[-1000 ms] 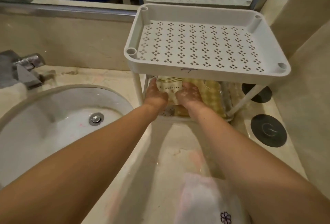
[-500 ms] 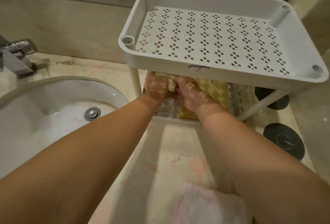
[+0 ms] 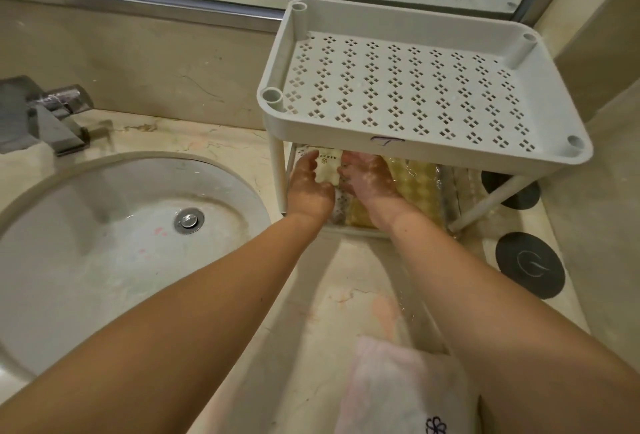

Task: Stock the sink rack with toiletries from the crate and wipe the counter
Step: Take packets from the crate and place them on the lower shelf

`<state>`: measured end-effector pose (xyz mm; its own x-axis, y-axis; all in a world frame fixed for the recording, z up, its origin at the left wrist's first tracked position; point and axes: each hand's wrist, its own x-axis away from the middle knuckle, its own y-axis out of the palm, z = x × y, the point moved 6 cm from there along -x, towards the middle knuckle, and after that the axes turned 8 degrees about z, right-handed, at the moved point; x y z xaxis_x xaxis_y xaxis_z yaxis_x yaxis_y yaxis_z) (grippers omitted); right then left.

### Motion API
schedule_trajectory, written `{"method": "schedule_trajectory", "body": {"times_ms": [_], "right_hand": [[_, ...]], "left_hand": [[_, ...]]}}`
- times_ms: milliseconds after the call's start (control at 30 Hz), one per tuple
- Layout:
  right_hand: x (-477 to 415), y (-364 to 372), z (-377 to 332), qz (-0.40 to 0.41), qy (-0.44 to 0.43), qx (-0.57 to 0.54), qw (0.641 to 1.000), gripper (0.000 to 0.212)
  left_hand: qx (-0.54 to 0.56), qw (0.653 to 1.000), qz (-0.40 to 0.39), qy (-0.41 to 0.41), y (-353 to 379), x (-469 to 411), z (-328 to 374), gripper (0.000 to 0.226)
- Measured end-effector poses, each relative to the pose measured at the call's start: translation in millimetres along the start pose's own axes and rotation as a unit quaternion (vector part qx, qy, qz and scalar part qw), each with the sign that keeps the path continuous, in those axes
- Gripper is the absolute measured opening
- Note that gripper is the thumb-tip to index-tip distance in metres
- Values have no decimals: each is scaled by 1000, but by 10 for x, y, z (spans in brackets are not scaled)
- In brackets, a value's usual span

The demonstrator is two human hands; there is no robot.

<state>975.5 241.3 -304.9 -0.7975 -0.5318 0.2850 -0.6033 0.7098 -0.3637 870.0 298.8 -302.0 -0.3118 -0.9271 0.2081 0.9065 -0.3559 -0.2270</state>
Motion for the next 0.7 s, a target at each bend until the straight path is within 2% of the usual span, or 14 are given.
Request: {"method": "schedule_trajectory", "body": {"times_ms": [100, 267, 500, 700], "right_hand": [[288, -134, -29, 31, -13, -7, 999, 30], [814, -262, 14, 53, -44, 11, 998, 41], [1386, -9, -3, -17, -89, 82, 992, 47], [1697, 419, -168, -100, -140, 136, 976, 39]], "left_hand": [[8, 1000, -15, -3, -116, 304, -25, 55], [-18, 999, -48, 12, -406, 727, -69, 50], [-35, 998, -36, 25, -1011, 1007, -156, 44], [-23, 999, 25, -21, -1695, 1039, -326, 41]]}}
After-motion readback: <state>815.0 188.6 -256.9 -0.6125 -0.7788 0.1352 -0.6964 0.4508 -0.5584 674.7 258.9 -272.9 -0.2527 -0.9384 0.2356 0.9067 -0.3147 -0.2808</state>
